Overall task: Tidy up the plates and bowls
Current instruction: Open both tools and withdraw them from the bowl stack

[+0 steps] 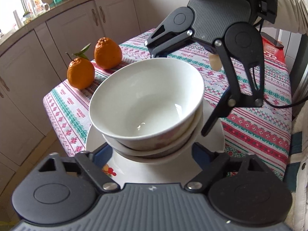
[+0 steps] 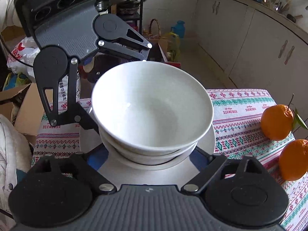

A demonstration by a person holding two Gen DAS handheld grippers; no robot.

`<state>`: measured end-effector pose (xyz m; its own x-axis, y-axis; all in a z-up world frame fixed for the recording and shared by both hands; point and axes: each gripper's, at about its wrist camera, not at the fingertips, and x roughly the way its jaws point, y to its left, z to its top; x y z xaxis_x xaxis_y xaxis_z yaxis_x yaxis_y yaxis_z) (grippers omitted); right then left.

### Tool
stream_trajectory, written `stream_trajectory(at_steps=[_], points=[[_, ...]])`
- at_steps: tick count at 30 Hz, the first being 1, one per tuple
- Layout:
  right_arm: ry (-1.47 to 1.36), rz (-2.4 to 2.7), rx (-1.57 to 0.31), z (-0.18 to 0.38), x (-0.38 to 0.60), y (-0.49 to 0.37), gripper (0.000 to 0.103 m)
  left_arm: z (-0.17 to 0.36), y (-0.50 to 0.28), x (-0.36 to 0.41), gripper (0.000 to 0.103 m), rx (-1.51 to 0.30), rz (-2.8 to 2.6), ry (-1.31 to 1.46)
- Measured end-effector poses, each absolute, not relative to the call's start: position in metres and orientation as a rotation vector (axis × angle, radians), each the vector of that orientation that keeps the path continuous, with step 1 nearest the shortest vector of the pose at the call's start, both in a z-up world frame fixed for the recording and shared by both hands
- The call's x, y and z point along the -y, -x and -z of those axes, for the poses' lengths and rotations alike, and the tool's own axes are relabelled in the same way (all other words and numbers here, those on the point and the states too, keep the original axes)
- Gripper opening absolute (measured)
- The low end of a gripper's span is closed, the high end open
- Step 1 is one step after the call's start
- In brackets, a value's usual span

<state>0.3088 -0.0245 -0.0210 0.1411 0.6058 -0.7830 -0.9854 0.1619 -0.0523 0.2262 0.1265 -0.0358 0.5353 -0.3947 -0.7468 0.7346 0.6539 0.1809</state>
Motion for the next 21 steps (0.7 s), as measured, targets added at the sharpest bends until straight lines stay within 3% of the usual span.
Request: stream_trajectory(at_steps=[4, 7, 13, 21], points=[[0.651, -1.227, -0.685, 0.01, 0.038, -0.296, 0.102, 0.03, -0.208, -0.133, 0.094, -0.701, 0.635, -0.461], [0.622, -1.14, -0.668, 0.001, 0.051, -0.28, 0.102, 0.02, -0.183, -0.139, 0.102, -0.611, 0.513, -0.417], [0.497, -0.846, -0.66, -0.018, 0.073, -0.243, 0.103, -0.005, -0.134, -0.137, 0.102, -0.415, 0.265, -0.283], [0.222, -0.397, -0.672, -0.025, 0.1, -0.19, 0.103, -0.017, -0.094, -0.11, 0.102, -0.451, 0.046, -0.014]])
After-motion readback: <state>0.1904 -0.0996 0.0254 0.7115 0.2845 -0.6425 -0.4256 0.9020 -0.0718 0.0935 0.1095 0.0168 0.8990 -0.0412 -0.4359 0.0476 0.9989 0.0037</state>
